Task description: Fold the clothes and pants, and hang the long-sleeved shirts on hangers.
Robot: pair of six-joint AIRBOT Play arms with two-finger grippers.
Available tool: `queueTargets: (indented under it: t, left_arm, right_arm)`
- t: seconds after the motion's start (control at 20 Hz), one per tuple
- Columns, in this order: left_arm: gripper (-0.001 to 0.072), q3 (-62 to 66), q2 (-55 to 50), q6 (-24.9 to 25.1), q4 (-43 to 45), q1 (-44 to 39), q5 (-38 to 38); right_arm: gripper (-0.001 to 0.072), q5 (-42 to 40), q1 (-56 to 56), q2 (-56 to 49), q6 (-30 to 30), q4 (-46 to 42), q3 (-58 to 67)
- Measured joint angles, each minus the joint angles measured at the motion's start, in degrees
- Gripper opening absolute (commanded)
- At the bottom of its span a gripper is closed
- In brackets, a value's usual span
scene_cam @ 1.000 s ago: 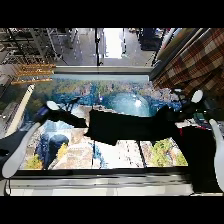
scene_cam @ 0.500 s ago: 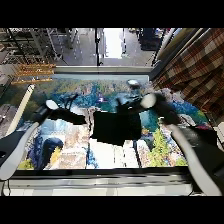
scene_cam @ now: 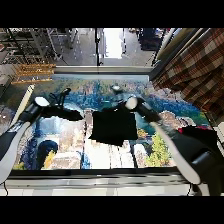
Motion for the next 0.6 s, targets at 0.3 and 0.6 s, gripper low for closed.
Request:
queueTargets:
  t: [0.3, 0.6]
  left_arm:
    - [0.0007, 0.76, -5.66, -1.33, -1.36, -7.32, 5.16]
    - [0.0007, 8.57, -14.51, -9.53, -0.68, -9.92, 2.23]
  right_arm:
    - [0.0650, 12.74, -18.56, 7.08, -4.17, 0.59, -9.62]
    - [0.0657, 10.58, -28.02, 1.84, -17.86, 13.97, -19.02]
